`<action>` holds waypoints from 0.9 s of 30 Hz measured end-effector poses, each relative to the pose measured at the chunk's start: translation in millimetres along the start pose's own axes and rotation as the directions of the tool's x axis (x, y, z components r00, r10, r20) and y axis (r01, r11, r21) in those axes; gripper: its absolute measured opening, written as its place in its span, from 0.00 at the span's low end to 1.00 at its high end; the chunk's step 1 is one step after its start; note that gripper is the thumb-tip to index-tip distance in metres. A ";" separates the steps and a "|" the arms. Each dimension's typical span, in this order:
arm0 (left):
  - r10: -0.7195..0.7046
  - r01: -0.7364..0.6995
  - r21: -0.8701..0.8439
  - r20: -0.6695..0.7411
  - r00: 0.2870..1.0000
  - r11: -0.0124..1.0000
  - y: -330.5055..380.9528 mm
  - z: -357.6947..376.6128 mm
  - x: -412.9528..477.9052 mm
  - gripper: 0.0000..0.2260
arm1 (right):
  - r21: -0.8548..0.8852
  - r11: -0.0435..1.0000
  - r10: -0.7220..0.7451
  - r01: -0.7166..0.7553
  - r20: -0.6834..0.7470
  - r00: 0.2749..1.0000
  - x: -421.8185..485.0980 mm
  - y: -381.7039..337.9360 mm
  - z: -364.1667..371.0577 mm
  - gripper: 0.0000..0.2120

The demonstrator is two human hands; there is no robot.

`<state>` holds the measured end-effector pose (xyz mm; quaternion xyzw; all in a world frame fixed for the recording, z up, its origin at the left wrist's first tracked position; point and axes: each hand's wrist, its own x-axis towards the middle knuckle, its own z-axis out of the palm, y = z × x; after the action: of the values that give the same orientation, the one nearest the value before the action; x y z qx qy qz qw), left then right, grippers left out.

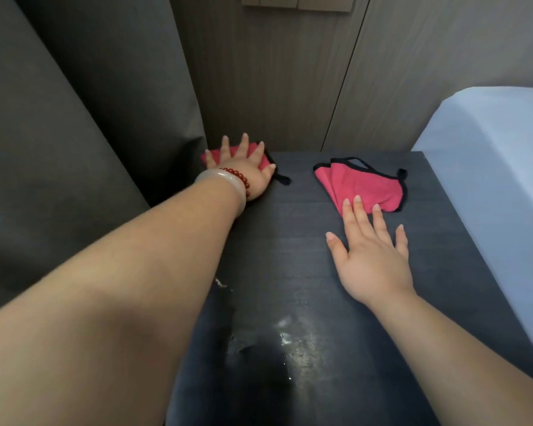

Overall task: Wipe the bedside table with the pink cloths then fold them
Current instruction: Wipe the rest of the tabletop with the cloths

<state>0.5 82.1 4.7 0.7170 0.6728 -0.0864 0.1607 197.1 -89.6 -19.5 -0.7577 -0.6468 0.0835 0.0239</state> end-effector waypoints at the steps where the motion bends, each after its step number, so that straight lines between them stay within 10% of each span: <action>1: -0.009 0.009 -0.004 0.000 1.000 1.000 3.0 1.9 -1.1 0.29 | 0.001 1.000 0.000 0.000 0.001 1.000 0.1 -0.3 -0.3 0.30; 8: 0.309 -0.300 0.095 -0.106 0.945 0.949 45.3 44.9 -60.2 0.27 | 0.013 1.000 0.003 -0.003 -0.013 1.000 1.3 0.1 1.6 0.30; 14: 0.005 -0.006 -0.032 -0.032 0.999 0.999 -0.9 6.0 -0.1 0.28 | 0.018 1.000 -0.003 0.003 -0.005 1.000 1.3 0.1 0.6 0.30; 21: 0.265 -0.254 0.084 -0.161 0.951 0.963 5.1 51.1 -85.3 0.27 | 0.014 1.000 0.004 -0.004 -0.005 1.000 2.4 -1.8 0.0 0.30; 27: 0.006 -0.006 -0.004 -0.011 1.000 1.000 -16.6 20.3 -39.1 0.27 | 0.016 1.000 0.007 -0.007 -0.002 1.000 3.4 0.0 1.6 0.31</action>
<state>-17.2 39.1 -2.9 0.7191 0.6717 -0.0807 0.1586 197.4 -86.3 -21.4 -0.7597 -0.6436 0.0878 0.0304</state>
